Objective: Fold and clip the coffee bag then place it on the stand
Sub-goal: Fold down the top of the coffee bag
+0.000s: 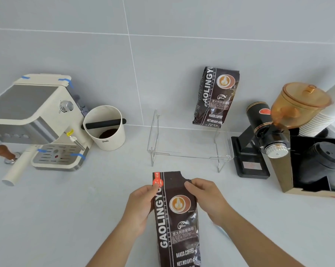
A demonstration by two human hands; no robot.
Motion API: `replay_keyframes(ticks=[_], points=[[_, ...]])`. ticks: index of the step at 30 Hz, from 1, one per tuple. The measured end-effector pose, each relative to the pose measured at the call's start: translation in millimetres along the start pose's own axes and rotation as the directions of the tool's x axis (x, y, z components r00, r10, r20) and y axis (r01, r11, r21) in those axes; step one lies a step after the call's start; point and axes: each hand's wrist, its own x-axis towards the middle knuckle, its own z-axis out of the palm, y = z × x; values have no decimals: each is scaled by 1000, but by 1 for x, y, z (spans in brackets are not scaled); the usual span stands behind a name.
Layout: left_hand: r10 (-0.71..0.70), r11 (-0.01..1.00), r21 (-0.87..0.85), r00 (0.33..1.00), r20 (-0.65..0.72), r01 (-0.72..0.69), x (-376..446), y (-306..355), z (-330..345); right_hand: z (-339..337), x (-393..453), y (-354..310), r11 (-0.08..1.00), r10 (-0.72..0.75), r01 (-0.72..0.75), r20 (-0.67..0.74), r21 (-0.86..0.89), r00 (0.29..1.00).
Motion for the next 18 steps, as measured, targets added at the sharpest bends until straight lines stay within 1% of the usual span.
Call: replay_keyframes(ticks=[6,10,13,18], points=[[99,995,-18,992,74,-98,-21,14,8,-6,-27,-17,989,-128,129,-27,67,991],[196,981,-27,976,96,-194,-32,24,15,-10,-41,-28,972,-221,224,-52,66,974],[252,967,0,963,97,-253,-37,31,21,-15,-49,-34,954,-293,297,-67,52,954],[290,951,65,946,148,-302,-38,40,26,-23,-53,-39,934,-341,347,-77,87,937]])
